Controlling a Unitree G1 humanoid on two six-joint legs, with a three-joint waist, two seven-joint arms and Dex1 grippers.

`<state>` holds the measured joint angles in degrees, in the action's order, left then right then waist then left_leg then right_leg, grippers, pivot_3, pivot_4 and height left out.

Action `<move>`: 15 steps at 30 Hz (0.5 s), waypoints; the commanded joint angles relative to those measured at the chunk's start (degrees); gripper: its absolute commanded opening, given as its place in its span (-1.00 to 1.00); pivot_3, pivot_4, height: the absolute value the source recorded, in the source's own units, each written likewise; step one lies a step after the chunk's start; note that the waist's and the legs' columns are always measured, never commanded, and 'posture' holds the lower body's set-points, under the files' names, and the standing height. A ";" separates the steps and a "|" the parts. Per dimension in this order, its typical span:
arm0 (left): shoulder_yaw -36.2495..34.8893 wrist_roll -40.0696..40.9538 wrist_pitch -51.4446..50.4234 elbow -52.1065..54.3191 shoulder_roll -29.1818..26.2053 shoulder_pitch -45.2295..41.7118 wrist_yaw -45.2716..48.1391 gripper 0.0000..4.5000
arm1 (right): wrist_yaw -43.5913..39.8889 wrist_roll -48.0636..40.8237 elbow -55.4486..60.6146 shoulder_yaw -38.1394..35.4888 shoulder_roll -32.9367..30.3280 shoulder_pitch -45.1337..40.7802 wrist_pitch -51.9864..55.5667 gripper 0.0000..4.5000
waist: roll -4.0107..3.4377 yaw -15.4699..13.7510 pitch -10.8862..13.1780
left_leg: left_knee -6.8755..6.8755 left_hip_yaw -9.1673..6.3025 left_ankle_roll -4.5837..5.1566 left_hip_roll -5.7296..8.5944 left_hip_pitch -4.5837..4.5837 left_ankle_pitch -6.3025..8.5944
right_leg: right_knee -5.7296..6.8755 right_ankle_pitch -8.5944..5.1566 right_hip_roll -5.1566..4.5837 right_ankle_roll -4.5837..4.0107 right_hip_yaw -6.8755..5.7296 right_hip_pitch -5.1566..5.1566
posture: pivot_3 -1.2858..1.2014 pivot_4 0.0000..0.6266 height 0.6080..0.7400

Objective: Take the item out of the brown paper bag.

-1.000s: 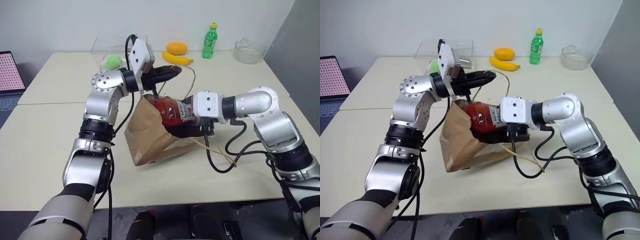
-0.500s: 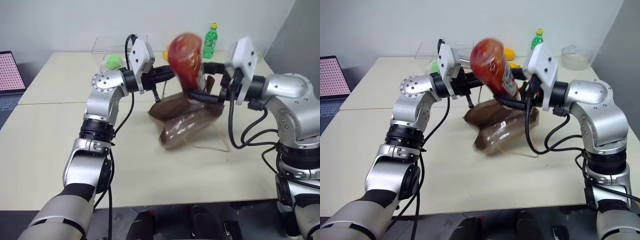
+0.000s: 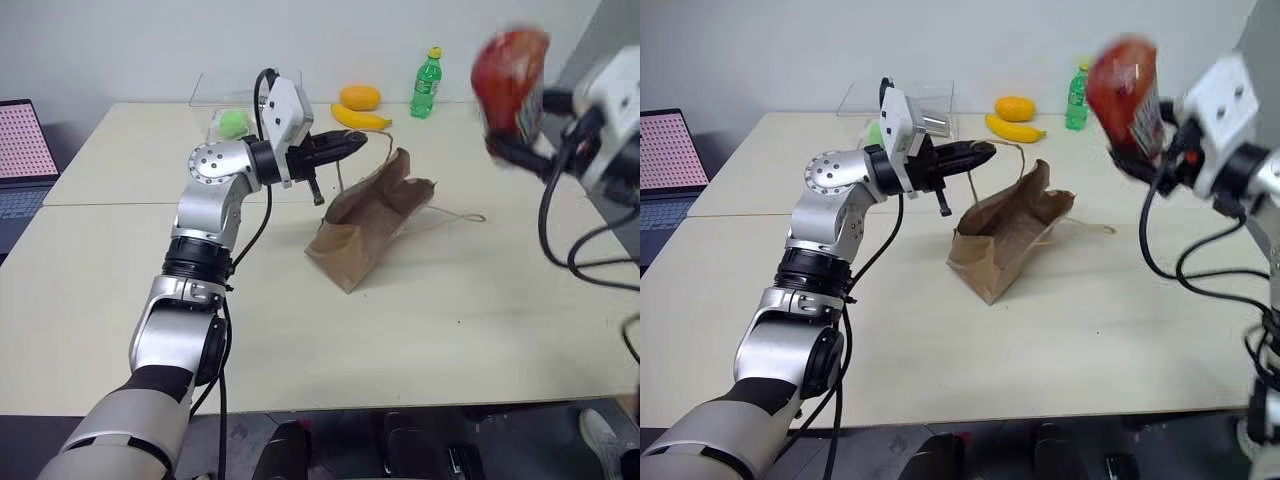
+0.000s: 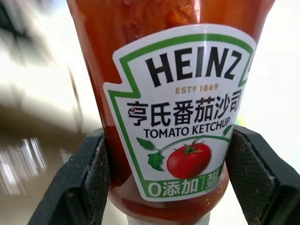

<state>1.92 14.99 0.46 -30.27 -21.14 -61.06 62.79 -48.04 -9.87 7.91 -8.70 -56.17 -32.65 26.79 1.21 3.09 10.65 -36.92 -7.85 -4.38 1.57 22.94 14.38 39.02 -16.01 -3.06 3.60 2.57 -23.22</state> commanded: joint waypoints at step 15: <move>-0.74 -0.07 0.72 0.74 -0.56 -1.62 -0.24 -1.00 | -3.48 23.17 -12.66 15.72 -7.05 12.83 -25.70 0.53 | -0.10 1.48 0.04 | -0.04 0.10 -0.01 -0.05 -0.08 -0.01 | 0.05 0.00 0.02 0.01 0.10 0.01 | 0.03 -0.52 1.00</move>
<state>1.89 14.89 0.59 -30.79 -21.27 -61.12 62.89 -51.24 11.59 -4.36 6.84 -62.15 -18.99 2.54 1.11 4.57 10.69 -36.97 -7.77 -4.38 1.52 22.86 14.37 39.06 -16.01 -3.04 3.61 2.64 -23.19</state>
